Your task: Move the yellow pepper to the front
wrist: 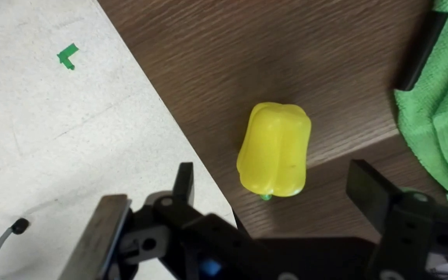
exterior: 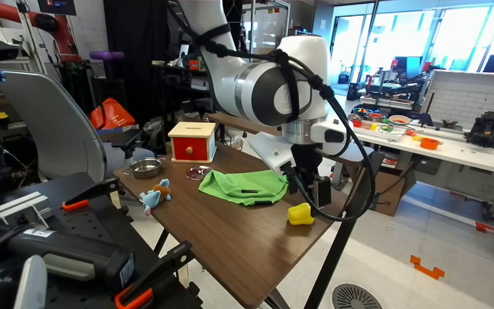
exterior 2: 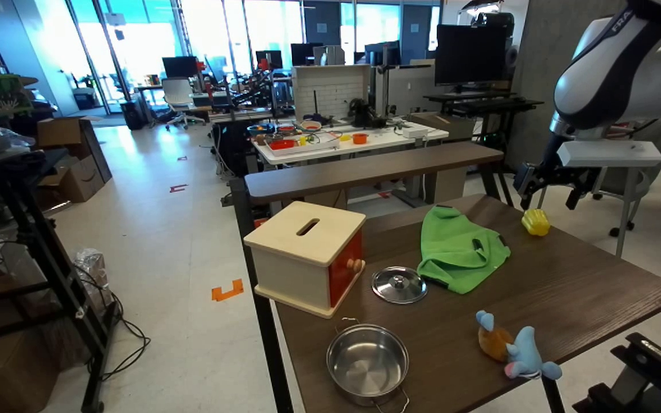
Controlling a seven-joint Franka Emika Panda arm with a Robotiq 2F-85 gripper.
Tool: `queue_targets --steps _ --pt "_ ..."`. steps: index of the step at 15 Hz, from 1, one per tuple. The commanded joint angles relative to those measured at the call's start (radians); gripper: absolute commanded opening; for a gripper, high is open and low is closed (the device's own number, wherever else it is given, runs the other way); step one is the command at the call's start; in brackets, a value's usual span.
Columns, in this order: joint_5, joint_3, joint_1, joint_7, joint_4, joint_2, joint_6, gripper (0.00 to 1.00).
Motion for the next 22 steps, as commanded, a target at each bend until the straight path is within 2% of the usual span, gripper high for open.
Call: queue_targets --steps 1,9,10,11,12,17,20,22 --pt "0.024 -0.018 0.013 0.032 0.098 0.053 -0.108 1.00" --pt "0.014 -0.047 0.025 0.108 0.228 0.149 -0.177 1.00" --pt "0.014 -0.048 0.026 0.112 0.240 0.160 -0.184 0.75" --pt "0.014 -0.048 0.026 0.114 0.248 0.169 -0.185 0.74" --pt "0.014 -0.048 0.027 0.115 0.253 0.175 -0.184 0.68" --pt "0.020 -0.036 0.031 0.108 0.223 0.143 -0.178 0.27" --pt "0.015 -0.014 0.032 0.065 0.122 0.051 -0.160 0.26" --pt "-0.003 -0.008 0.044 0.021 0.003 -0.054 -0.148 0.26"
